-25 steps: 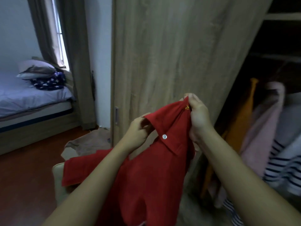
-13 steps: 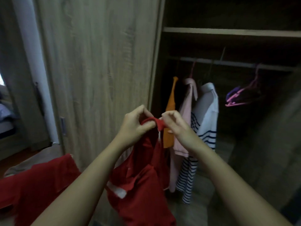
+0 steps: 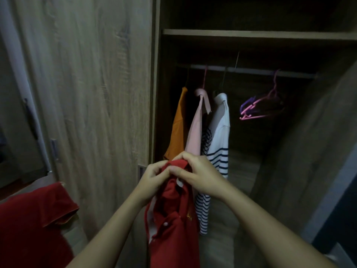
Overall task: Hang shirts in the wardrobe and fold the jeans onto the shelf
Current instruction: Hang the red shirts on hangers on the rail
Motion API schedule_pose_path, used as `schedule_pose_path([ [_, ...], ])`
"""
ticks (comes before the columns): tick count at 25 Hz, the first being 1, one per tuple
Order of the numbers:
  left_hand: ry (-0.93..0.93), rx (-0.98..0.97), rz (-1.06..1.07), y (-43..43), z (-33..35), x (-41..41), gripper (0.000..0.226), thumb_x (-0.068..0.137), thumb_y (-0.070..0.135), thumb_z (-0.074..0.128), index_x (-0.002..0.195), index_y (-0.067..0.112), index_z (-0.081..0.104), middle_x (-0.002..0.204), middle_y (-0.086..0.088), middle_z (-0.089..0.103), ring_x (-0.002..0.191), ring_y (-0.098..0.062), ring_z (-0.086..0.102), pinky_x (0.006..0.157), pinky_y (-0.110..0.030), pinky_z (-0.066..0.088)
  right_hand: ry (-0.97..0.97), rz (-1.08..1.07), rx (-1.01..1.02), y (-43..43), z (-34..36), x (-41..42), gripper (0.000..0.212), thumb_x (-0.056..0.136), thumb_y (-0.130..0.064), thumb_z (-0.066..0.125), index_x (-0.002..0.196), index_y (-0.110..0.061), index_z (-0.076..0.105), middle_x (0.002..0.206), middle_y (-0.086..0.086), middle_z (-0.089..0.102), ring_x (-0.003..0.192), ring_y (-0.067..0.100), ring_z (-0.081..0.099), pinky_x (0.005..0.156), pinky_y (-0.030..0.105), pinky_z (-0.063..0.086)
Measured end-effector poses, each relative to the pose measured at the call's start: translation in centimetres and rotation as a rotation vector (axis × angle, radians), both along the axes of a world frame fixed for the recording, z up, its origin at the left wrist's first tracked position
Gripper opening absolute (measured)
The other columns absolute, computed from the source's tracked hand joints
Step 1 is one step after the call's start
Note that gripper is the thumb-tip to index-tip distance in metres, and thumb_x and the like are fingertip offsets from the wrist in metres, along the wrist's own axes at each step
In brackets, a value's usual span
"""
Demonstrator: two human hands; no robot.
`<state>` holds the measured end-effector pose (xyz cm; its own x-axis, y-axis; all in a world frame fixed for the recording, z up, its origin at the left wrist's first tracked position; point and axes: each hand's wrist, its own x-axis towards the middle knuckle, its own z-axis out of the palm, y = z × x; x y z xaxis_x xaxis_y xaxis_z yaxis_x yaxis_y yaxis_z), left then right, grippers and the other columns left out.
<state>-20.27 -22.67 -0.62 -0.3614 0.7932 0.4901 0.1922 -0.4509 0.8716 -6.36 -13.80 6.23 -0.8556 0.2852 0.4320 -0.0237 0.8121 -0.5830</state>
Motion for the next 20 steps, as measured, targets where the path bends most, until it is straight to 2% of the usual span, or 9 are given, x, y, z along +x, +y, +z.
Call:
schedule_pose_path([
  [2, -0.084, -0.063, -0.083, 0.0, -1.7, 0.2, 0.038, 0.075, 0.037, 0.071, 0.103, 0.012, 0.072, 0.099, -0.009, 0.072, 0.092, -0.017, 0.066, 0.081, -0.027, 0.053, 0.051, -0.026, -0.065, 0.8, -0.1, 0.6, 0.006, 0.089, -0.034, 0.060, 0.091, -0.028, 0.062, 0.082, -0.009, 0.068, 0.077, 0.000, 0.063, 0.068, 0.018, 0.050],
  [4, -0.022, -0.172, -0.043, 0.2, -3.7, 0.1, 0.048, 0.076, 0.042, 0.071, 0.106, 0.005, 0.068, 0.106, -0.018, 0.069, 0.095, -0.021, 0.064, 0.086, -0.037, 0.051, 0.134, -0.100, -0.145, 1.9, 0.1, 1.1, 0.007, 0.089, -0.033, 0.060, 0.082, -0.034, 0.058, 0.075, -0.012, 0.065, 0.070, -0.005, 0.061, 0.064, 0.014, 0.046],
  [6, 0.010, -0.318, 0.000, 0.1, -6.2, -0.7, 0.058, 0.072, 0.056, 0.071, 0.104, 0.007, 0.068, 0.104, -0.018, 0.070, 0.093, -0.022, 0.065, 0.088, -0.044, 0.049, 0.226, -0.190, -0.199, 3.0, 0.7, 1.7, 0.009, 0.088, -0.032, 0.061, 0.080, -0.032, 0.058, 0.074, -0.013, 0.064, 0.067, -0.007, 0.059, 0.063, 0.010, 0.044],
  [9, -0.085, -0.472, -0.036, -0.5, -8.9, -1.8, 0.066, 0.062, 0.054, 0.079, 0.108, 0.008, 0.067, 0.108, -0.016, 0.069, 0.103, -0.030, 0.065, 0.096, -0.047, 0.048, 0.333, -0.338, -0.208, 4.6, 1.0, 3.2, 0.009, 0.087, -0.031, 0.063, 0.079, -0.030, 0.059, 0.073, -0.013, 0.063, 0.066, -0.007, 0.058, 0.061, 0.007, 0.042],
  [10, -0.111, -0.497, -0.034, -0.6, -8.9, -2.1, 0.063, 0.061, 0.048, 0.082, 0.107, 0.008, 0.068, 0.108, -0.016, 0.070, 0.103, -0.032, 0.064, 0.095, -0.046, 0.047, 0.335, -0.369, -0.193, 5.1, 1.0, 3.9, 0.007, 0.086, -0.031, 0.063, 0.081, -0.030, 0.059, 0.075, -0.014, 0.063, 0.067, -0.005, 0.058, 0.061, 0.006, 0.042],
  [13, -0.115, -0.509, 0.045, -0.1, -5.6, -3.9, 0.012, 0.081, 0.005, 0.068, 0.089, 0.011, 0.075, 0.086, -0.016, 0.070, 0.084, -0.032, 0.059, 0.078, -0.038, 0.047, 0.184, -0.414, 0.075, 6.1, 0.5, 6.8, 0.017, 0.088, -0.029, 0.062, 0.101, -0.025, 0.053, 0.082, -0.014, 0.060, 0.071, -0.003, 0.057, 0.064, 0.010, 0.041],
  [16, 0.118, -0.493, 0.122, 0.2, 0.0, -5.9, 0.033, 0.081, -0.009, 0.058, 0.083, 0.018, 0.077, 0.082, -0.008, 0.068, 0.073, -0.023, 0.059, 0.064, -0.028, 0.048, -0.102, -0.510, 0.455, 7.1, -0.6, 9.1, 0.021, 0.090, -0.027, 0.054, 0.108, -0.025, 0.044, 0.095, -0.009, 0.055, 0.082, 0.011, 0.057, 0.069, 0.028, 0.044],
  [18, 0.412, -0.512, 0.123, 0.3, 2.6, -5.8, 0.029, 0.076, -0.003, 0.064, 0.089, 0.019, 0.076, 0.095, -0.003, 0.065, 0.080, -0.017, 0.064, 0.069, -0.026, 0.052, -0.246, -0.562, 0.518, 7.8, -1.5, 10.3, 0.013, 0.090, -0.027, 0.051, 0.096, -0.030, 0.039, 0.091, -0.007, 0.049, 0.083, 0.022, 0.059, 0.066, 0.035, 0.048],
  [20, 0.605, -0.558, 0.153, 0.2, 4.9, -5.3, 0.033, 0.075, -0.006, 0.063, 0.089, 0.022, 0.073, 0.098, 0.003, 0.060, 0.086, -0.012, 0.063, 0.073, -0.026, 0.056, -0.324, -0.522, 0.491, 8.2, -2.1, 11.0, 0.015, 0.088, -0.022, 0.054, 0.088, -0.032, 0.043, 0.088, -0.008, 0.043, 0.081, 0.020, 0.058, 0.064, 0.032, 0.046],
])
